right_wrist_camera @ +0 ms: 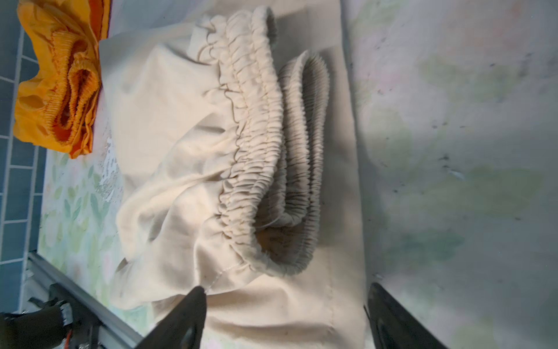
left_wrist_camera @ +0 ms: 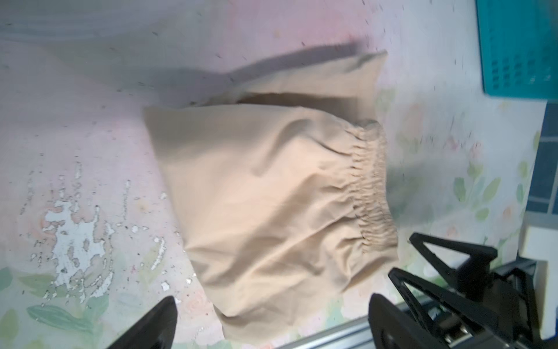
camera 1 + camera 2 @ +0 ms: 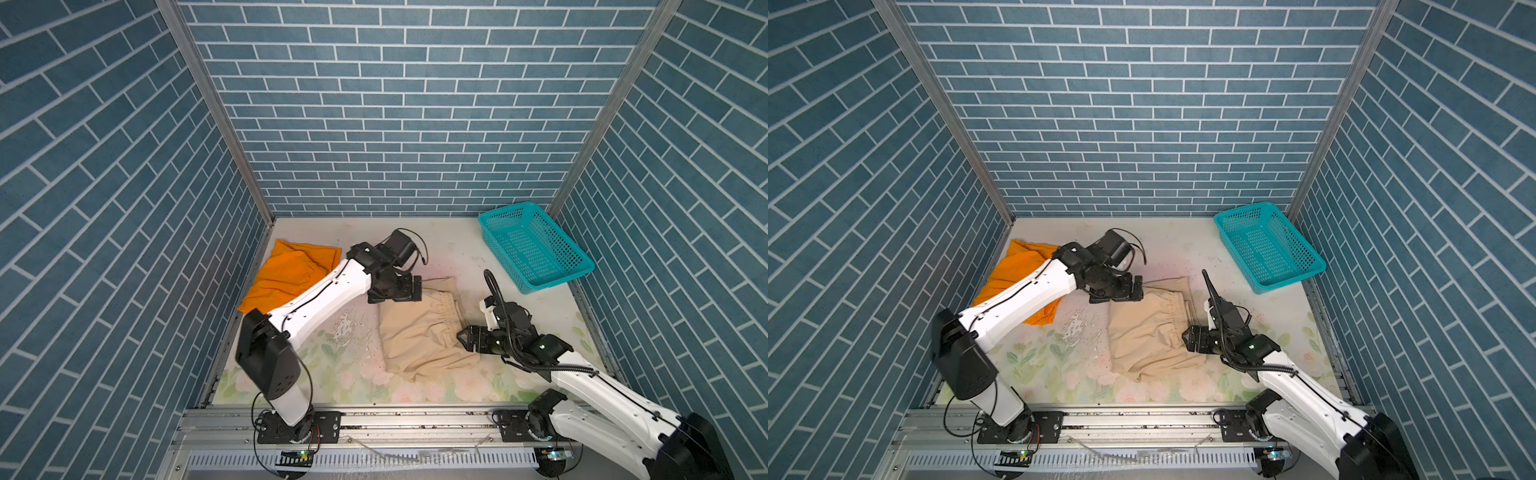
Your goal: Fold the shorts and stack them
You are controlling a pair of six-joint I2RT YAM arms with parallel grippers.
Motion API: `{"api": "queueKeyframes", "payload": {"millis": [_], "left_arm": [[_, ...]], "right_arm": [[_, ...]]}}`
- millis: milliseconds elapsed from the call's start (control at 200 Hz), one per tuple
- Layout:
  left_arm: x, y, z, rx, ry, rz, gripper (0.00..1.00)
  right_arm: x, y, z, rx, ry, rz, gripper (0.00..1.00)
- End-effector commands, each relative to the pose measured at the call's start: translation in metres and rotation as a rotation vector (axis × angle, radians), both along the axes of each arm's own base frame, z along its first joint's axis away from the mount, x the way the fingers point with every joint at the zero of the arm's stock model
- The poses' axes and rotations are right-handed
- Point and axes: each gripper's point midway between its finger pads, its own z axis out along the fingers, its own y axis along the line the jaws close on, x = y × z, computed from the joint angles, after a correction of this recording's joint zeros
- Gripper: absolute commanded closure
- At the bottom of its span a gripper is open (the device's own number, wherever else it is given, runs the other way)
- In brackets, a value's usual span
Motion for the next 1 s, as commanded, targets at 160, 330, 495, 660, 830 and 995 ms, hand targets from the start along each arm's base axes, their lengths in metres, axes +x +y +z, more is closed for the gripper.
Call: {"api": "queueKeyframes", "payload": {"millis": [160,330,495,660,830,995], "left_arm": [[-0.001,0.035,-0.030,-0.069,-0.015,0.092,0.00],[-0.006,0.040,-0.043,-0.046,0.008,0.081,0.00],[-0.006,0.039,-0.051,-0.058,0.019,0.076,0.00],[-0.008,0.044,-0.055,-0.044,0.018,0.070,0.00],[-0.008,0.043,-0.058,-0.062,0.034,0.071,0.00],[-0.010,0.042,-0.056,-0.070,0.036,0.066,0.00]], "right_arm": [[0.018,0.036,0.009,0.152,0.072,0.036,0.16],[0.026,0.036,-0.004,0.092,0.142,0.013,0.18],[0.017,0.031,-0.012,0.083,0.223,-0.021,0.20],[0.001,0.024,-0.024,0.178,0.251,-0.101,0.20],[0.022,0.026,-0.023,0.196,0.164,-0.135,0.20],[0.039,0.033,-0.015,0.230,0.093,-0.141,0.21]]}}
